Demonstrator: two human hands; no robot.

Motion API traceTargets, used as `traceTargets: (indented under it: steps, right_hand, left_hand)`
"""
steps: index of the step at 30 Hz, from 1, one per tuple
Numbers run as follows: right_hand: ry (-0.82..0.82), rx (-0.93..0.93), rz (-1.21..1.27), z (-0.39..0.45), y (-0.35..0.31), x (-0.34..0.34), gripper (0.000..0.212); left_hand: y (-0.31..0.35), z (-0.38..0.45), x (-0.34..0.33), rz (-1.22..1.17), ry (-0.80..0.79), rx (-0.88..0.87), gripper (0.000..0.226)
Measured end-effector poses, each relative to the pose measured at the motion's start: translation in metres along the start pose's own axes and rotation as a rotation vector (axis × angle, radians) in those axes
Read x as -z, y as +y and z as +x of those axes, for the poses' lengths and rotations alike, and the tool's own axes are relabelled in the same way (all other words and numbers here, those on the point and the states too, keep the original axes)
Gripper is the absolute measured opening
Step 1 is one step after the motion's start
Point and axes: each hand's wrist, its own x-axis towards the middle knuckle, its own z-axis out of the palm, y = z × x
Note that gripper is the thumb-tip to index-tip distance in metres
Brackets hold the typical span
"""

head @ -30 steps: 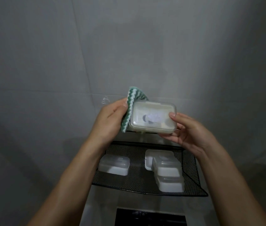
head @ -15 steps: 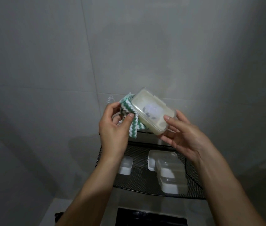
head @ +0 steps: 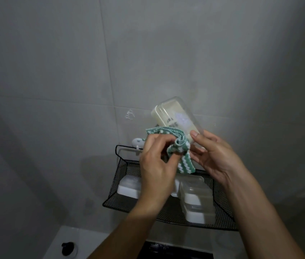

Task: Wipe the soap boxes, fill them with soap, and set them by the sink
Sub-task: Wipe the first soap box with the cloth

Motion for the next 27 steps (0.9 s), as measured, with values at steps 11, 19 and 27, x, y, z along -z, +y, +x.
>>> traceTargets:
  steps: [11,19,27]
  right_hand:
    - [-0.076,-0.026,-0.039,-0.008,0.001,0.002,0.047]
    - [0.008,0.130,-0.194,-0.009,0.009,-0.004,0.035]
    - [-0.142,0.220,-0.470,-0.007,0.001,0.007,0.099]
  left_hand:
    - [-0.001,0.067,0.042,-0.090,0.129,0.094,0.023]
    - [-0.011,0.063,0.043,-0.217,0.155,0.209,0.013]
    - [-0.023,0.056,0.044,-0.189,0.187,0.289,0.007]
